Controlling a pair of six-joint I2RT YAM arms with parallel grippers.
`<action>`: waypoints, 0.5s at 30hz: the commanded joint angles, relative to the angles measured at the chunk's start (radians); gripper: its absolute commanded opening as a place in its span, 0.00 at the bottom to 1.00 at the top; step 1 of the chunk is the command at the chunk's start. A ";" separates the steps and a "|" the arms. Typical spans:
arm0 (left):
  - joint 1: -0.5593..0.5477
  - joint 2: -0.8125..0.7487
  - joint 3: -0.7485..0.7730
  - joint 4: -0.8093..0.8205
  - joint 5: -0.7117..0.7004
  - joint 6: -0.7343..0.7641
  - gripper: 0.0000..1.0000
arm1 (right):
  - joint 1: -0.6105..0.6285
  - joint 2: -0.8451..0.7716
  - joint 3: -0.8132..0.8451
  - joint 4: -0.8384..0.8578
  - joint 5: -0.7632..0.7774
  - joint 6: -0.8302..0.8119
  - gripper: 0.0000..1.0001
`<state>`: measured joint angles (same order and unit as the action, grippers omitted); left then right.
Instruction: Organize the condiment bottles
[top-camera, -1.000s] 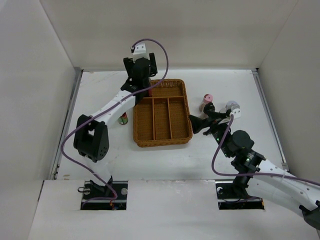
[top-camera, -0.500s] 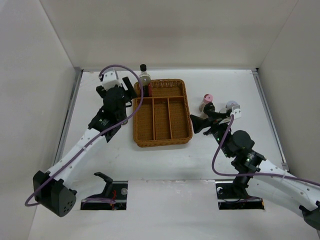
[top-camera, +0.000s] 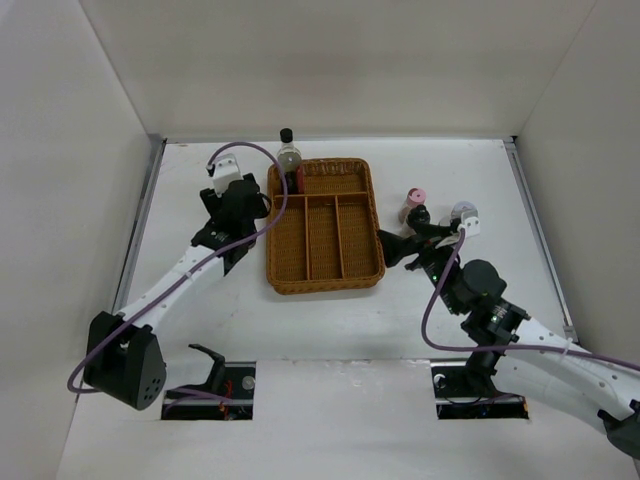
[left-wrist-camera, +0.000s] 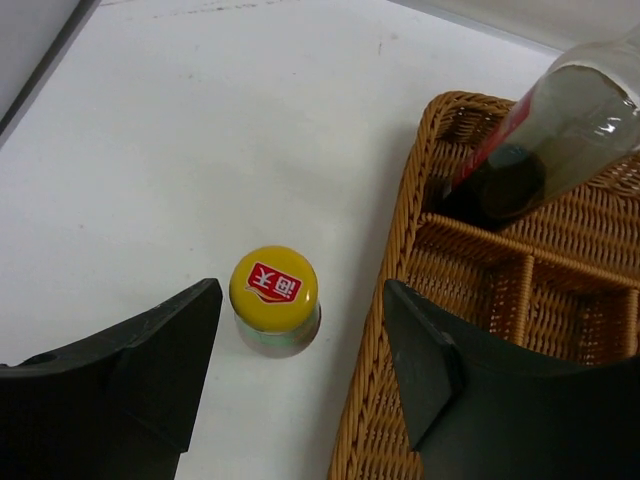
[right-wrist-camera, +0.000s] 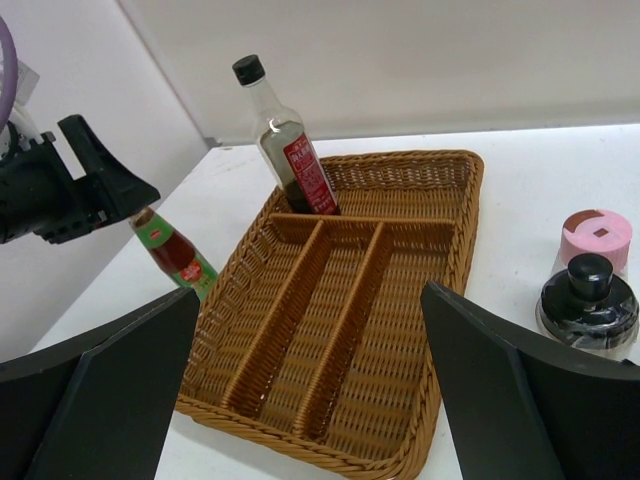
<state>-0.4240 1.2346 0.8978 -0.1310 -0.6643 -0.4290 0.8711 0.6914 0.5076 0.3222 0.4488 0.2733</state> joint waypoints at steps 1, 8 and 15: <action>0.018 0.012 -0.014 0.057 -0.037 -0.022 0.62 | -0.005 0.000 0.003 0.044 0.007 0.007 1.00; 0.034 0.023 -0.030 0.074 -0.049 -0.028 0.38 | -0.005 0.003 0.003 0.044 0.005 0.007 1.00; -0.005 -0.095 -0.011 0.068 -0.067 -0.021 0.13 | -0.005 0.000 0.003 0.044 0.004 0.007 1.00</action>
<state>-0.4049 1.2392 0.8650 -0.1120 -0.6987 -0.4465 0.8711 0.6952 0.5076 0.3222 0.4488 0.2733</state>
